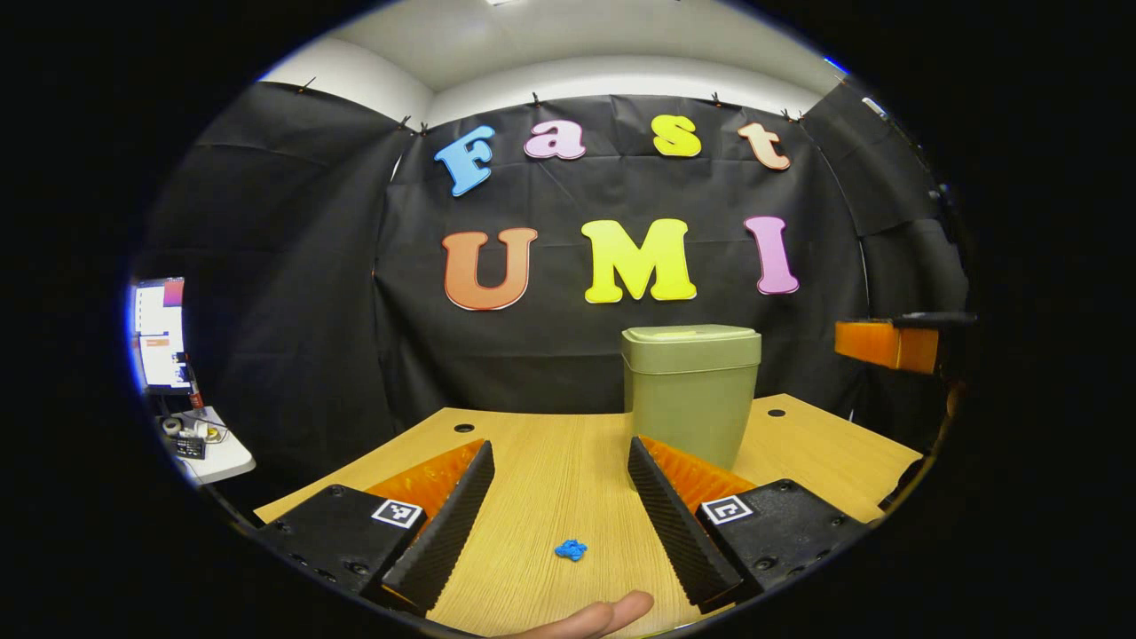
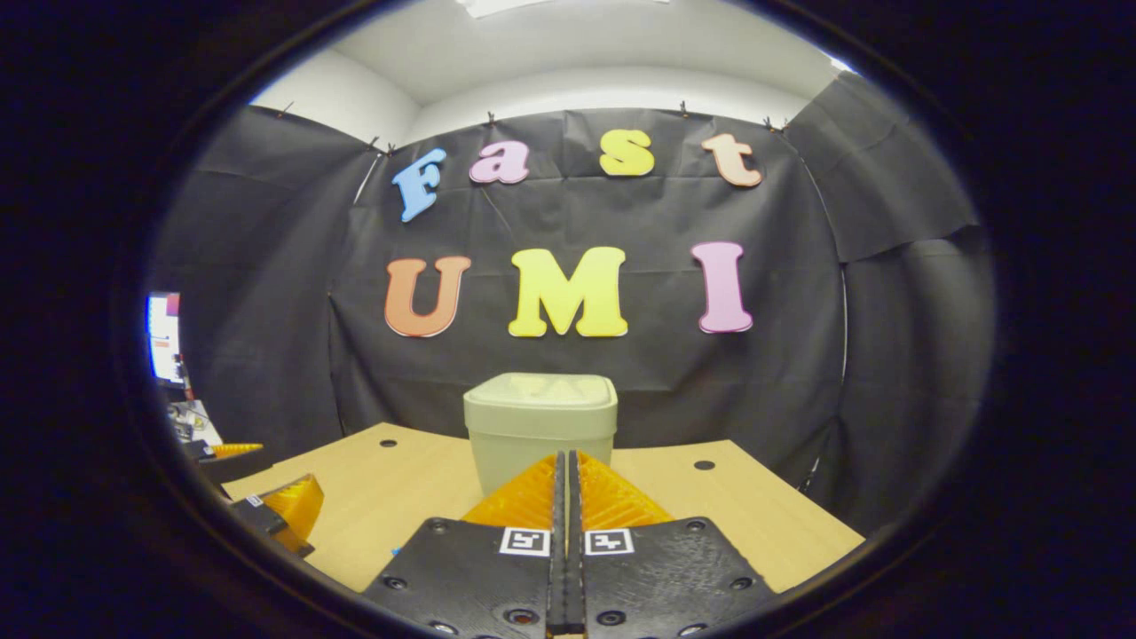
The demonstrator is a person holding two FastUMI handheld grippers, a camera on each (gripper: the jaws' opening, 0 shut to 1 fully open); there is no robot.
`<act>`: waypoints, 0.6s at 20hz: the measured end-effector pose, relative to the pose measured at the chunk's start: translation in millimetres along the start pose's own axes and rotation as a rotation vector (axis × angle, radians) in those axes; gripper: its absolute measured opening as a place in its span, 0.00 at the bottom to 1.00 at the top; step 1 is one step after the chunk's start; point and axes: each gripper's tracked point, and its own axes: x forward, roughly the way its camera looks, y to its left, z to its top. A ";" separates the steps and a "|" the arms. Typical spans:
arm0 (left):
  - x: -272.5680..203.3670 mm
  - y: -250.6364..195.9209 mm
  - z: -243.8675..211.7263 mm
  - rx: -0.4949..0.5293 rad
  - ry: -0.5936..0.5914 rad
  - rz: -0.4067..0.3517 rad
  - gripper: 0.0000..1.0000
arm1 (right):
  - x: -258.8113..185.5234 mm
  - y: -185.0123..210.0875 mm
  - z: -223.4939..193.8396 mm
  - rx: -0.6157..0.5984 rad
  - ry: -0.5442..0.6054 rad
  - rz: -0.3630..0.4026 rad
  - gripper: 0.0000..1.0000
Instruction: Press the lid of the desktop garbage bin to open it, pick up the crumpled paper on the desktop and throw it into the bin, then pick up the pop can on the desktop and drop it into the bin, and finally close the garbage bin lid.
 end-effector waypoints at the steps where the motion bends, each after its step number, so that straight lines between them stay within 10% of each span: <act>1: 0.8 1.7 -1.1 -0.014 0.005 -0.002 0.98 | 8.8 2.8 11.9 0.009 -0.006 0.011 0.00; 12: 4.1 16.7 -1.1 -0.044 0.013 -0.008 0.98 | 144.9 34.5 34.6 -0.050 0.127 -0.038 0.00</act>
